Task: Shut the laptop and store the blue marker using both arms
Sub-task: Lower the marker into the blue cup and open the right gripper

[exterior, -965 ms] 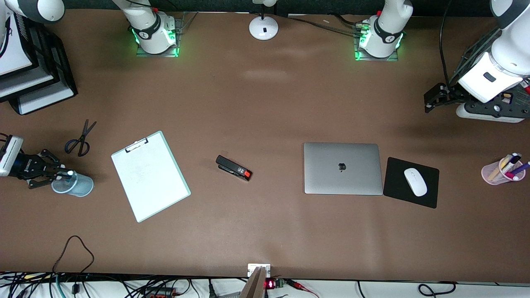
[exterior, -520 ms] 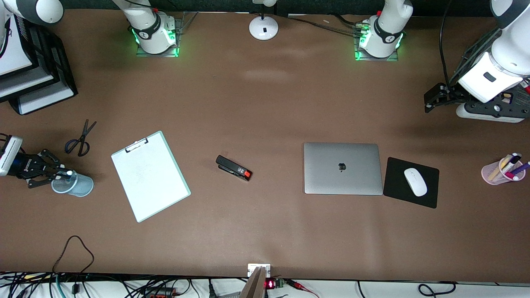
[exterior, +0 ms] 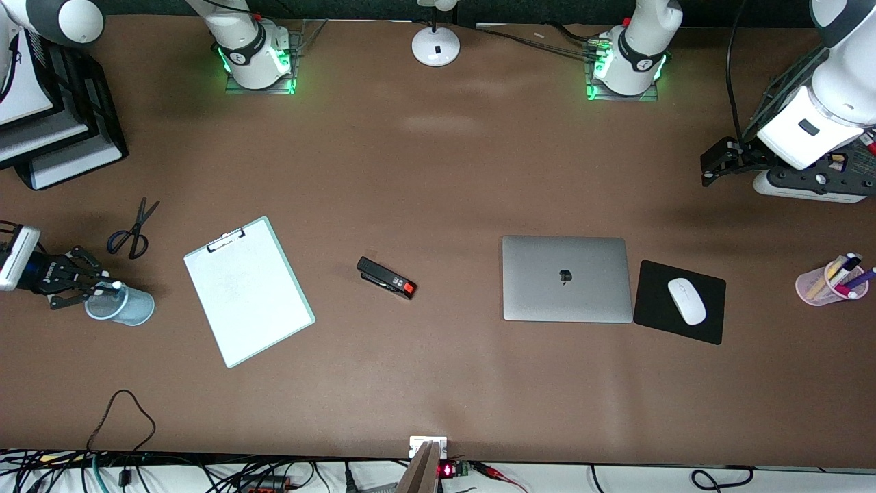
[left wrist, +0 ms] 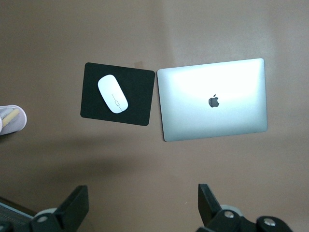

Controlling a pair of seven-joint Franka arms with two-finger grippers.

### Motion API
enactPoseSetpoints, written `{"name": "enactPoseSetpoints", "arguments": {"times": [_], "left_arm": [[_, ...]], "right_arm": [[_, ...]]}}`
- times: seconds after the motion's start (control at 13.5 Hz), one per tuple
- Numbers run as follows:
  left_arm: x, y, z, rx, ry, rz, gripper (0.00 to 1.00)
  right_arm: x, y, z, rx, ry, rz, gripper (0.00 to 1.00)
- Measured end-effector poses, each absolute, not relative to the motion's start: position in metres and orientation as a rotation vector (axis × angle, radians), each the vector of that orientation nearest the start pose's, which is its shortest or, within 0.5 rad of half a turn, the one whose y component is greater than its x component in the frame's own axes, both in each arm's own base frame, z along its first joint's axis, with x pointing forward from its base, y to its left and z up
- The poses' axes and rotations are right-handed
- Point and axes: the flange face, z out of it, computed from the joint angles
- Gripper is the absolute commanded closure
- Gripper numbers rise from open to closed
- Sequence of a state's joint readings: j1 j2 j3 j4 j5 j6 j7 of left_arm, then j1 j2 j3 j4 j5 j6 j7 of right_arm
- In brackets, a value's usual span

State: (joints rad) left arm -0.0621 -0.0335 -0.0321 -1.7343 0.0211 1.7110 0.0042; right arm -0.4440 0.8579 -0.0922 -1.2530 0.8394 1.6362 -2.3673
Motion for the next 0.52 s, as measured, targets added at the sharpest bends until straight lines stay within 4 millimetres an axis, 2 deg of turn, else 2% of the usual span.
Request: {"name": "enactPoseSetpoints", "arguments": {"times": [0.15,0.22,0.3,0.37,0.52], "left_arm": [[0.550,-0.050,0.577,-3.116,0.159,-0.017,0.00],[0.550,-0.050,0.577,-3.116,0.159,-0.017,0.00],[0.550,-0.050,0.577,-3.116,0.159,-0.016,0.00],[0.550,-0.050,0.577,-3.116,0.159,-0.016,0.00],[0.550,-0.050,0.577,-3.116,0.159,-0.016,0.00]], "right_arm": [[0.655,-0.285,0.234,-1.741,-1.738,-0.892,0.93],[0.655,-0.287,0.232,-1.744,-1.734,-0.894,0.64],[0.654,-0.289,0.232,-1.747,-1.731,-0.895,0.04],[0.653,-0.291,0.233,-1.751,-1.730,-0.898,0.00],[0.653,-0.294,0.234,-1.756,-1.728,-0.901,0.00]]}}
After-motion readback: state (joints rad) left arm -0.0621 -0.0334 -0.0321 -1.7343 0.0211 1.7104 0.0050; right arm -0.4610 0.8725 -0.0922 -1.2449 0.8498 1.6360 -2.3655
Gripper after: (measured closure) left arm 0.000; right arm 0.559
